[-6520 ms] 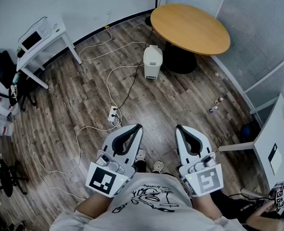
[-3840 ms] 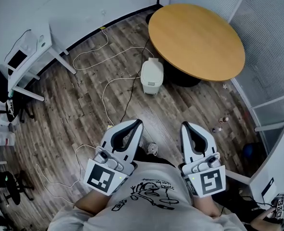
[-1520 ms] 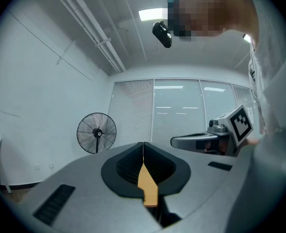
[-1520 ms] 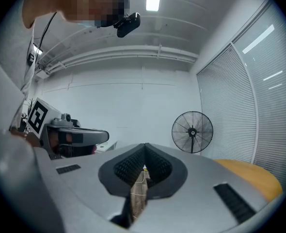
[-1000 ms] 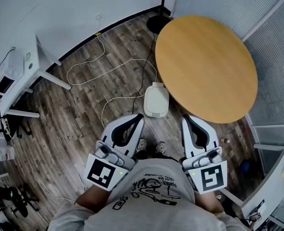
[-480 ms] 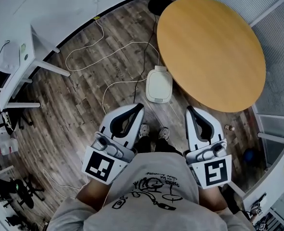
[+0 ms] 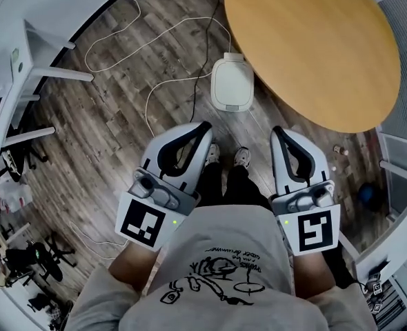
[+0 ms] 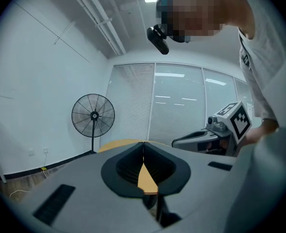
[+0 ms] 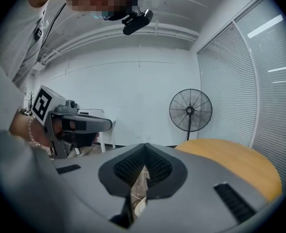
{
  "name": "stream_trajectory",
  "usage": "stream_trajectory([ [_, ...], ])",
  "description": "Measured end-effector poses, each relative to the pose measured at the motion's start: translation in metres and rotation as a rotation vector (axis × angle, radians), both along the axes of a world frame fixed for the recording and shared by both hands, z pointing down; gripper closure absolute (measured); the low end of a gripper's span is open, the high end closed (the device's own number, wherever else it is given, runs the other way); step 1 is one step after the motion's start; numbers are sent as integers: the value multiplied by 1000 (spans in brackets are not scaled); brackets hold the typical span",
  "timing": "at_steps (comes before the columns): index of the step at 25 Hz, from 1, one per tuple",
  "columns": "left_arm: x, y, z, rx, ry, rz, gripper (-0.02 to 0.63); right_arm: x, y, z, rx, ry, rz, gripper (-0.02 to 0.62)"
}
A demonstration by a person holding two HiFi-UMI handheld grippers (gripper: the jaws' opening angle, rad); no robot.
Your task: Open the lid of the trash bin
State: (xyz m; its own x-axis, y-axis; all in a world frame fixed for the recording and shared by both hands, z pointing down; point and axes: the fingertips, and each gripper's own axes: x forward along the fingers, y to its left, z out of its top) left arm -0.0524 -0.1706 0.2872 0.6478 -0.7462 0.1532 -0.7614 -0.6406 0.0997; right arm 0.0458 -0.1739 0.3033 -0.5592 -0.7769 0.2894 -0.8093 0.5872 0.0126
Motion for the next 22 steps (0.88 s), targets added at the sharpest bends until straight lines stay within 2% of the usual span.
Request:
stream_trajectory([
  [16, 5, -22, 163, -129, -62, 34, 586, -5, -22, 169, -101, 121, -20, 588],
  [22, 8, -31, 224, -141, -100, 47, 586, -9, -32, 233, -127, 178, -45, 588],
])
